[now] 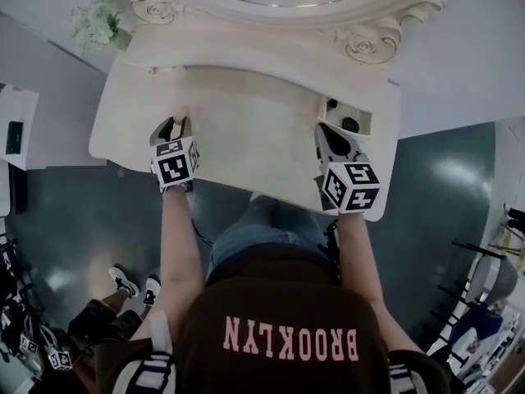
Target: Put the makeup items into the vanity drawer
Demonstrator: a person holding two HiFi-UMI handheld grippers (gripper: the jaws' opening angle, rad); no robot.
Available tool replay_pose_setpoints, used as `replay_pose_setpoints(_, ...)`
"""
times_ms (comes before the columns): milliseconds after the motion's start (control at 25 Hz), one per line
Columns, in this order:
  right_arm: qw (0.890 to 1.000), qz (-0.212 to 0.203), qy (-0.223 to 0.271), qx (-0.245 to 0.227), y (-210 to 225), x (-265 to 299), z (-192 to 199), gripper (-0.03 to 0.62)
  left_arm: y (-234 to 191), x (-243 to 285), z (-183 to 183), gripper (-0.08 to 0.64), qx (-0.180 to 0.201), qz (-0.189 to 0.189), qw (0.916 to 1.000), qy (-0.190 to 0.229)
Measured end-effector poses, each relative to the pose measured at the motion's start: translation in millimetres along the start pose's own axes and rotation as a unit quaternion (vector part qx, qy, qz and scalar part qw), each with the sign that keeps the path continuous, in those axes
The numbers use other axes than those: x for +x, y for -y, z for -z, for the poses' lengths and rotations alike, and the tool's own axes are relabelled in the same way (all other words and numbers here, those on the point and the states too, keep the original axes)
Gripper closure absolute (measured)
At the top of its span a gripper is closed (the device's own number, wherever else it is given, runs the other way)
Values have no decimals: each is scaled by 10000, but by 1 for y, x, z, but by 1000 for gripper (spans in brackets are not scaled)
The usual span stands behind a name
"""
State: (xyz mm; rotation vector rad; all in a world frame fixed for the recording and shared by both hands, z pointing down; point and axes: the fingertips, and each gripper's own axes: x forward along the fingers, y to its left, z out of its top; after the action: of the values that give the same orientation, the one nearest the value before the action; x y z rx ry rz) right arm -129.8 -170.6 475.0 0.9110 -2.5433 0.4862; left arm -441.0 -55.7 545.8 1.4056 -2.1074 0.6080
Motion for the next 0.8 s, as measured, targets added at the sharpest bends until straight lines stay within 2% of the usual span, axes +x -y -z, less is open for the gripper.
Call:
replay_pose_setpoints(440, 9997, -87, 217, -62, 4, -18, -25, 600, 4, -27, -27, 428, -28, -111, 9996, 244)
replay_pose_setpoints(800, 9996, 45, 271, -68, 21, -38, -22, 600, 25, -36, -46, 428, 53, -47, 9987, 496)
